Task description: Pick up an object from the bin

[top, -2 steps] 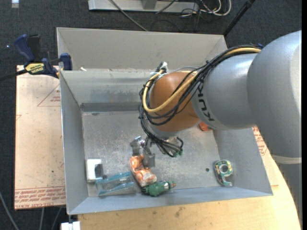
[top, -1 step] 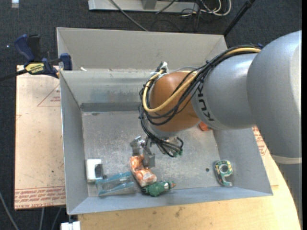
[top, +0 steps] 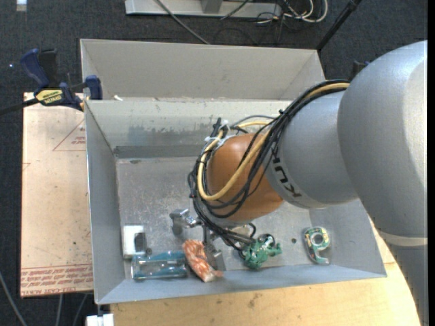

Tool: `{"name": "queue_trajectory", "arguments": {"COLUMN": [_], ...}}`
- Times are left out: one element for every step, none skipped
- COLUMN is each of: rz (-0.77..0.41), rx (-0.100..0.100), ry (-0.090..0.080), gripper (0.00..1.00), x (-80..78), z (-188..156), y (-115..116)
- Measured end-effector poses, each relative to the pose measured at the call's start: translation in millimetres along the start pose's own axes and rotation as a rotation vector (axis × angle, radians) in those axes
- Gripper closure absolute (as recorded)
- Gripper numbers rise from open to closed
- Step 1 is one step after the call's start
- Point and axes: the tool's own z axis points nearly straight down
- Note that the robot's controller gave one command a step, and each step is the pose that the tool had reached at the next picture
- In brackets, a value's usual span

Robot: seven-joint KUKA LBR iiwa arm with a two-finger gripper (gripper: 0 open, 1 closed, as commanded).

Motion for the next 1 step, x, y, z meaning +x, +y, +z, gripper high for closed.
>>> {"name": "queue_trajectory", "arguments": {"rz": [0.000], "rx": [-0.004], "ry": [0.011], "gripper": [1.00], "x": [5.3], "z": [0.5], "y": [5.3]}}
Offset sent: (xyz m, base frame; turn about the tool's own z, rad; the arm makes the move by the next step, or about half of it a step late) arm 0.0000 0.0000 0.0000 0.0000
